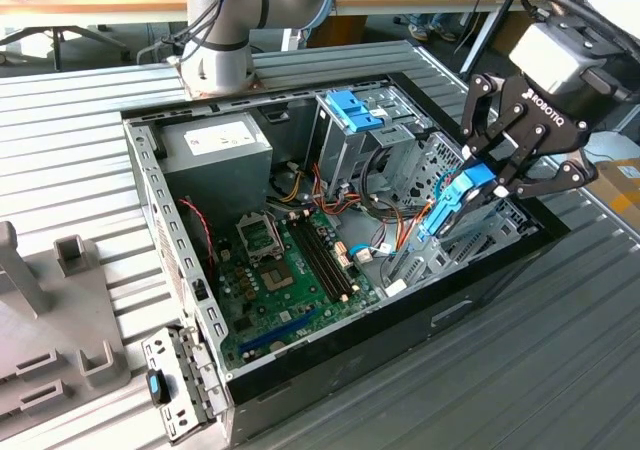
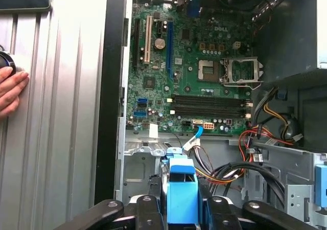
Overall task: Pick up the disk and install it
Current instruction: 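Pick up the disk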
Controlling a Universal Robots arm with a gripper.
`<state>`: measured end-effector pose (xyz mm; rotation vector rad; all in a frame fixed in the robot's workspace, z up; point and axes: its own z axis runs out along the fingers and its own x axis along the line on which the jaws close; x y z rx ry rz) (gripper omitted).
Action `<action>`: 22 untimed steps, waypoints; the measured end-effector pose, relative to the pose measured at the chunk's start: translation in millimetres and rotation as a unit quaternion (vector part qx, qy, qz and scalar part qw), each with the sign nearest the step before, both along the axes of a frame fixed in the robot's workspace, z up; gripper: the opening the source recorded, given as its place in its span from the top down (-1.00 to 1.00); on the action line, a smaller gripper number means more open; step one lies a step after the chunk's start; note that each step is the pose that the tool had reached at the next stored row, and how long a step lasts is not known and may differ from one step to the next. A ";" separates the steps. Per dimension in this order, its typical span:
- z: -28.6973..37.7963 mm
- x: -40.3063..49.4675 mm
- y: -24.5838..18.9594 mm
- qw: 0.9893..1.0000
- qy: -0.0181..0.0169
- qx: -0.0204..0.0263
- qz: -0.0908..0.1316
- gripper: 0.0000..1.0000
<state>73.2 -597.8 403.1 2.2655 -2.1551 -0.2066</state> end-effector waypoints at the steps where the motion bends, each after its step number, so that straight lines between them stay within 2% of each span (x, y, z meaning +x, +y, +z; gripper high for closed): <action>1: -2.2 0.2 -0.2 1.000 0.000 0.000 0.000 0.27; 3: -8.1 0.3 -0.8 1.000 0.000 0.000 0.000 0.27; 7: -9.1 0.4 -0.7 1.000 0.000 0.000 0.000 0.27; 8: -10.8 0.4 -0.7 1.000 0.000 0.002 0.000 0.25; 10: -9.2 0.4 -0.7 1.000 0.000 0.000 0.000 0.00; 22: -9.3 0.4 -0.8 1.000 0.000 0.001 0.000 0.00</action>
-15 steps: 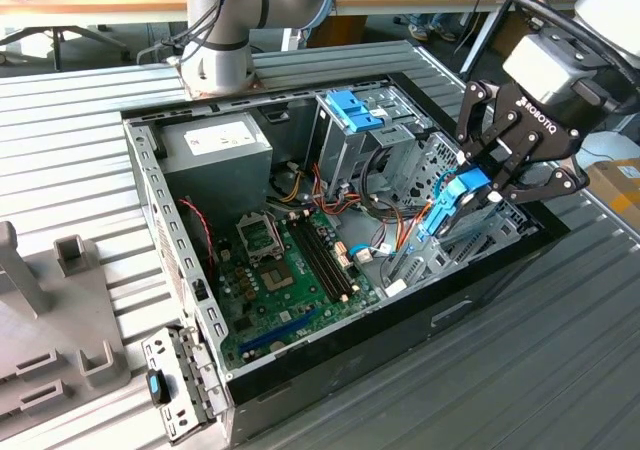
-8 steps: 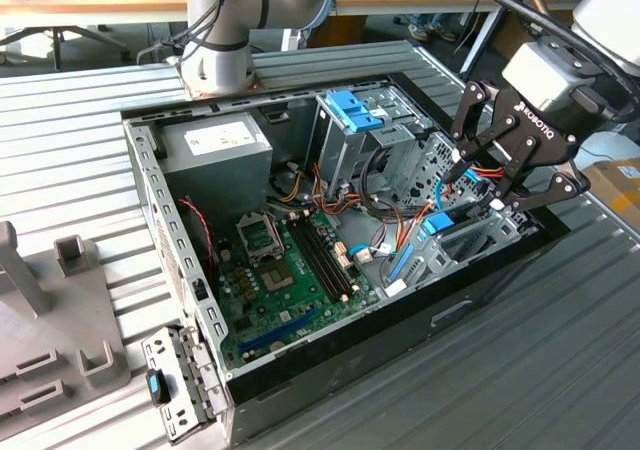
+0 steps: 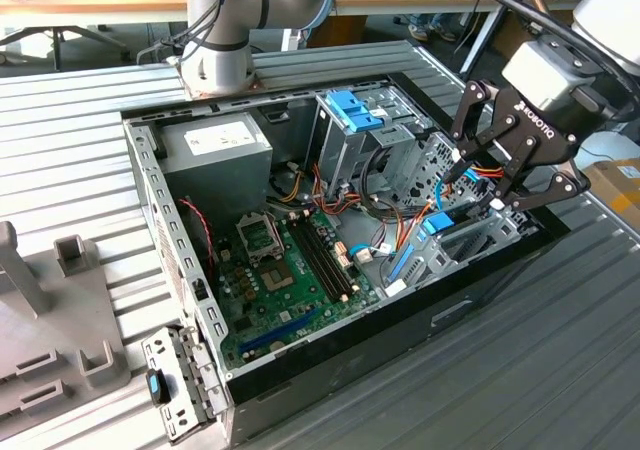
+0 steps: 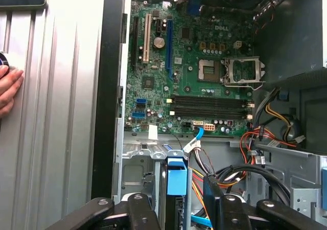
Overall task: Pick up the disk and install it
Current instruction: 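Pick up the disk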
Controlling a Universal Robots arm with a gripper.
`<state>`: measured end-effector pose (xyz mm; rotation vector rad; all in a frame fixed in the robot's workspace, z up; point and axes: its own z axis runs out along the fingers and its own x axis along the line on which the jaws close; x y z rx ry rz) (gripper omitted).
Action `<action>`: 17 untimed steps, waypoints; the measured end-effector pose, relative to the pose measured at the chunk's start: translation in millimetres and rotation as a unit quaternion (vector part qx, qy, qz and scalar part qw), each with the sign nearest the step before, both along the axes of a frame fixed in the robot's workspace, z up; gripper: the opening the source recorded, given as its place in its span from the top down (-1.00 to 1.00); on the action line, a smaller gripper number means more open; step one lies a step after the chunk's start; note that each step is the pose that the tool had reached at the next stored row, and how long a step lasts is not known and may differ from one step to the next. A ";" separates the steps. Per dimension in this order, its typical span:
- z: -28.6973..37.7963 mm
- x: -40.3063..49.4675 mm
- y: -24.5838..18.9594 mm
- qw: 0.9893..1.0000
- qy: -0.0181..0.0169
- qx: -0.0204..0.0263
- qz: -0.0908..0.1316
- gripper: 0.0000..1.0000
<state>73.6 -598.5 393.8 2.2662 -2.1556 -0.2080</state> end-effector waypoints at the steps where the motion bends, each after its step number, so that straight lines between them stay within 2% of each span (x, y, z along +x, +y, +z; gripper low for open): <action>1: 0.0 0.0 0.0 1.000 0.000 0.000 0.000 0.00; 10: 0.0 0.0 0.0 1.000 0.000 0.000 0.000 0.00; 11: 0.0 0.0 -0.1 1.000 -0.001 0.002 0.000 0.00; 12: 0.0 -0.1 0.0 1.000 -0.011 0.006 0.001 0.00; 13: 0.0 -0.2 0.0 1.000 -0.028 0.010 0.003 0.00; 14: -0.2 -0.3 0.0 0.999 -0.035 0.011 0.003 0.00; 16: -0.1 -0.2 0.3 0.999 -0.036 0.011 0.004 0.00; 17: 0.0 -0.3 0.5 0.999 -0.040 0.012 0.005 0.00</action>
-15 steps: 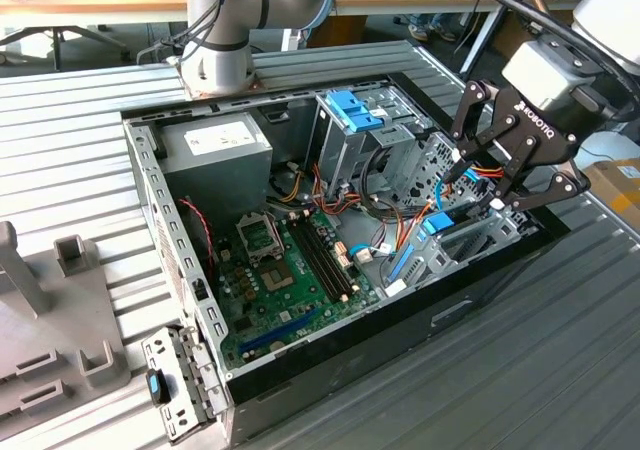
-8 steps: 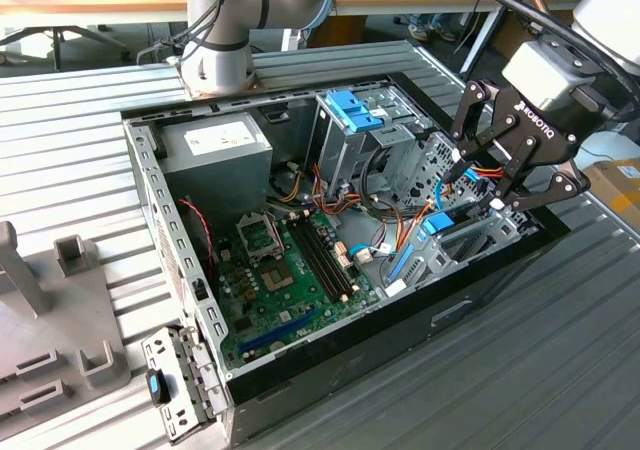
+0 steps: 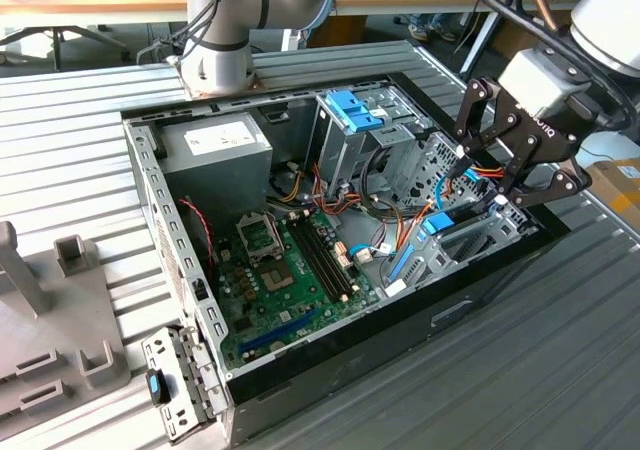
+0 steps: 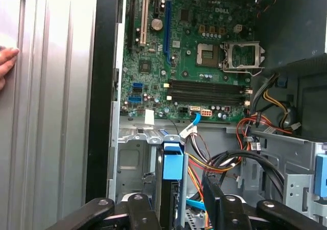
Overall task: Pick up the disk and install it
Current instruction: 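Pick up the disk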
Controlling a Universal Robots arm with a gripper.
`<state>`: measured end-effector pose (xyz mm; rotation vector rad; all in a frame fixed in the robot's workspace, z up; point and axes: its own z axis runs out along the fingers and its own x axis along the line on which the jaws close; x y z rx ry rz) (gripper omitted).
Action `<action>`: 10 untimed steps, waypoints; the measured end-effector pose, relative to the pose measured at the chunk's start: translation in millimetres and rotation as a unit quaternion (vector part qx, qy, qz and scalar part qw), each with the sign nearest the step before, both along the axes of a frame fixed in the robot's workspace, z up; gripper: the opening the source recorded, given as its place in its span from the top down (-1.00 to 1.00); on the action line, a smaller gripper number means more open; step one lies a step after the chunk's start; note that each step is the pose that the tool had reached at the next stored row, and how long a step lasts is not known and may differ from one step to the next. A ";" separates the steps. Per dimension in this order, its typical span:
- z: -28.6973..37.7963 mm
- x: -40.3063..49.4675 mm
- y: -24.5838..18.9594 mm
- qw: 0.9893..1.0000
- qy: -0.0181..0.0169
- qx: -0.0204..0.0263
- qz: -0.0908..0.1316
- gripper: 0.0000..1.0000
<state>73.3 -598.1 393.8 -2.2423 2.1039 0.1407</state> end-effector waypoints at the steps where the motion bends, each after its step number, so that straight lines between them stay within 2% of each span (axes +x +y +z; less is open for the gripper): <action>1: 0.0 0.0 0.1 1.000 -0.005 0.001 0.001 0.00; 2: 0.1 0.0 0.2 1.000 -0.009 0.002 0.001 0.00; 4: -0.1 -0.5 0.2 1.000 -0.024 0.004 0.002 0.00; 10: 0.1 0.6 0.2 1.000 -0.024 0.004 -0.004 0.00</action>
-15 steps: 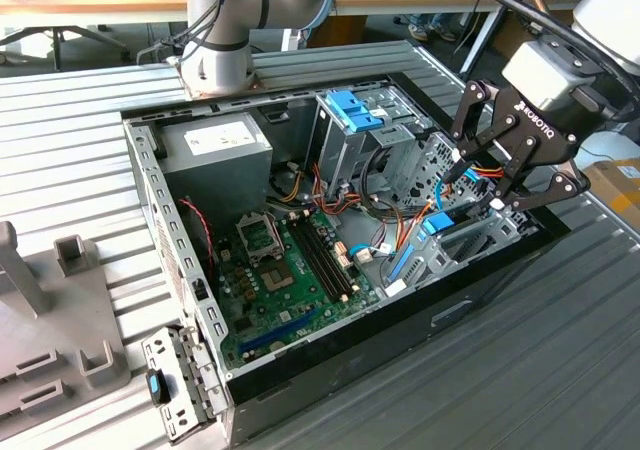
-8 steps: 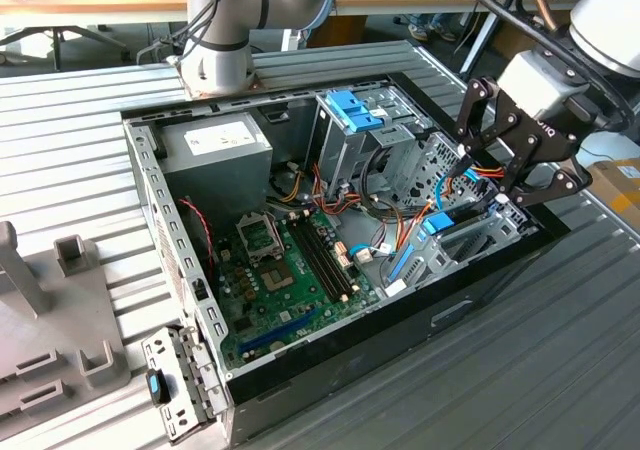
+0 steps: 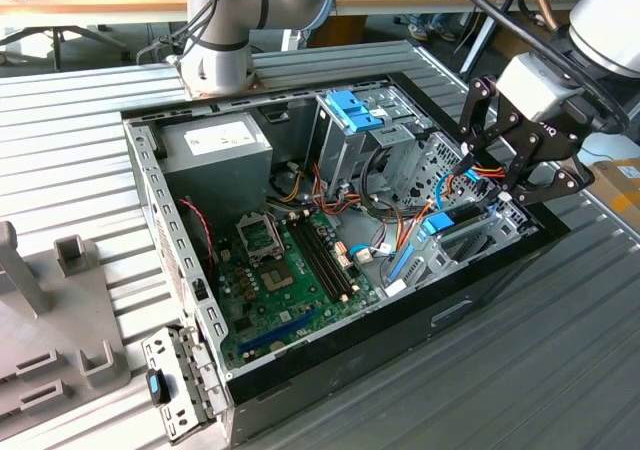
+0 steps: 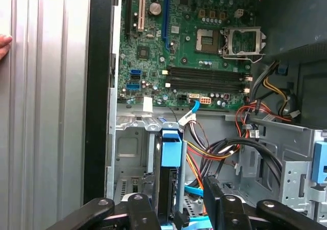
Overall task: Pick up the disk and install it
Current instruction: 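Pick up the disk, then insert the disk into the insertion slot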
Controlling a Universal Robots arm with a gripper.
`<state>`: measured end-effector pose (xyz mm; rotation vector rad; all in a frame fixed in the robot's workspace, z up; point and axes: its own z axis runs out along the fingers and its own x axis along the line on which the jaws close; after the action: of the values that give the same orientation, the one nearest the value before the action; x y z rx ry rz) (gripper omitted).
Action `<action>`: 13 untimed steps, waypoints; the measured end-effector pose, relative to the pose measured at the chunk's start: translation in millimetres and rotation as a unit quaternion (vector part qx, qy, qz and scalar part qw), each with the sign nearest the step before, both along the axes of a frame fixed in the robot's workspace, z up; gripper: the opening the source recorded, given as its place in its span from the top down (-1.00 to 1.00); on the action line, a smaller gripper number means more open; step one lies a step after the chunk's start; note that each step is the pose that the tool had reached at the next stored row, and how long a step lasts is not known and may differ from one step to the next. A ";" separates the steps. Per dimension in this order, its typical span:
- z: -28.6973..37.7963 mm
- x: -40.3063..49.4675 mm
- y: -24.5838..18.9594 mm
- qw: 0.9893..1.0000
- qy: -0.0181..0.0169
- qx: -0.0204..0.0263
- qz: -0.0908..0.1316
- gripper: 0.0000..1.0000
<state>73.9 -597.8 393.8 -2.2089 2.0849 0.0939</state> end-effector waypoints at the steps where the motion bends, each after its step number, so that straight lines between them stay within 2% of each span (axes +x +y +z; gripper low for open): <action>1: -0.1 0.1 0.0 1.000 0.000 0.000 0.000 0.00; 13: -0.1 0.1 0.0 1.000 0.000 0.000 -0.003 0.00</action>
<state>74.0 -597.8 393.7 -2.2022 2.0915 0.0935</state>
